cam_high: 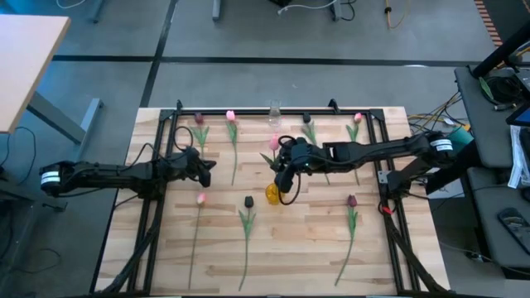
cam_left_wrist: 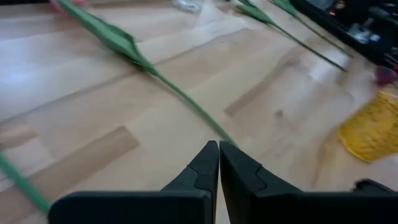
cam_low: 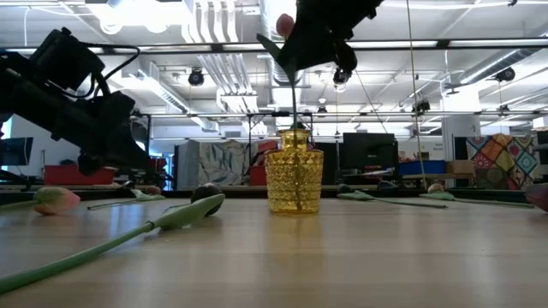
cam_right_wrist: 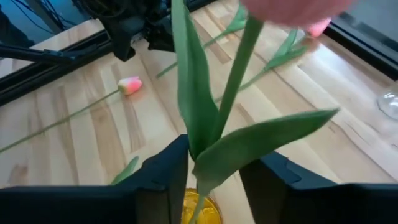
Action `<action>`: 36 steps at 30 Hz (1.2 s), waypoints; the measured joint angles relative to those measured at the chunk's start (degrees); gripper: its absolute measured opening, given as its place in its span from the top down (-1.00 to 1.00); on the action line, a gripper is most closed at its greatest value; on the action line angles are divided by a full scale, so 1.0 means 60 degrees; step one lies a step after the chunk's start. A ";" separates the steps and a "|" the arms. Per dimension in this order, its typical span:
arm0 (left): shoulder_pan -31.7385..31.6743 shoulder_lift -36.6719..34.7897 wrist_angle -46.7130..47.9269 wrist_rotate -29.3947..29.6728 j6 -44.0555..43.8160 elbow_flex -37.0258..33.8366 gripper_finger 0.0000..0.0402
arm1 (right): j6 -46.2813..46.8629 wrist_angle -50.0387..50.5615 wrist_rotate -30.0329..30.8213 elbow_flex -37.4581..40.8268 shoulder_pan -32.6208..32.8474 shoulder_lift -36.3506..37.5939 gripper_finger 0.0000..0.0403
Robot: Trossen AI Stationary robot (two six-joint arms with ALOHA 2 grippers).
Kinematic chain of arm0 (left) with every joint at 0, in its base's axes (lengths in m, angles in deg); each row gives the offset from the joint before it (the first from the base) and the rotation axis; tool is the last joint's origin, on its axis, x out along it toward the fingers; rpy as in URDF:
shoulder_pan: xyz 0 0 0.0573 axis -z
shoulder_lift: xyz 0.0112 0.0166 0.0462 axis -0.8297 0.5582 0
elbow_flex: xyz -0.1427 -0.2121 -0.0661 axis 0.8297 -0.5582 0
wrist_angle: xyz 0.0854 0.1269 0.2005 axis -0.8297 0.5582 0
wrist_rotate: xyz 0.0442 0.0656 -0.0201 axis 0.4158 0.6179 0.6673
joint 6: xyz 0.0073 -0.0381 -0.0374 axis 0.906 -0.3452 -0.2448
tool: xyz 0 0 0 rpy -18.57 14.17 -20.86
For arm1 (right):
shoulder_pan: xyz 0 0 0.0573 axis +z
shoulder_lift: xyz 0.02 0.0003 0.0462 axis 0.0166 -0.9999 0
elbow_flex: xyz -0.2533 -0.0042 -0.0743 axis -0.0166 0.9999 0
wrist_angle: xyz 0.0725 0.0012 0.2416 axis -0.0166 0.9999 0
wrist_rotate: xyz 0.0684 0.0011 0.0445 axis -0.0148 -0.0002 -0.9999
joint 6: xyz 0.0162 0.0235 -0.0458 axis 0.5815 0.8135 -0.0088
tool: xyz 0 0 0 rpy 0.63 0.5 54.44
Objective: Sort flowers into vase by color
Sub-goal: Put the tulip into the yellow vase, then put the black tulip into the transparent vase
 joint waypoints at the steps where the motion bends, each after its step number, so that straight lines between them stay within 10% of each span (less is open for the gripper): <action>1: 0.0004 0.0000 -0.0025 -0.0093 0.0008 0.0000 1.00 | -0.0001 0.0118 0.0001 -0.0107 -0.0001 0.0000 0.32; 18: 0.0002 -0.0111 -0.0847 -0.0293 0.0013 0.0000 1.00 | -0.0623 0.3746 0.0000 -0.2761 -0.0055 0.0015 0.30; 24: -0.0015 -0.0204 -0.2102 -0.1752 0.0047 0.0000 1.00 | -0.1411 0.5090 -0.0083 -0.3632 -0.0210 0.0165 0.44; 36: -0.0164 -0.0175 -0.2665 -0.2010 -0.0314 0.0000 1.00 | -0.2282 0.6235 -0.1909 -0.2095 -0.3391 0.0838 0.95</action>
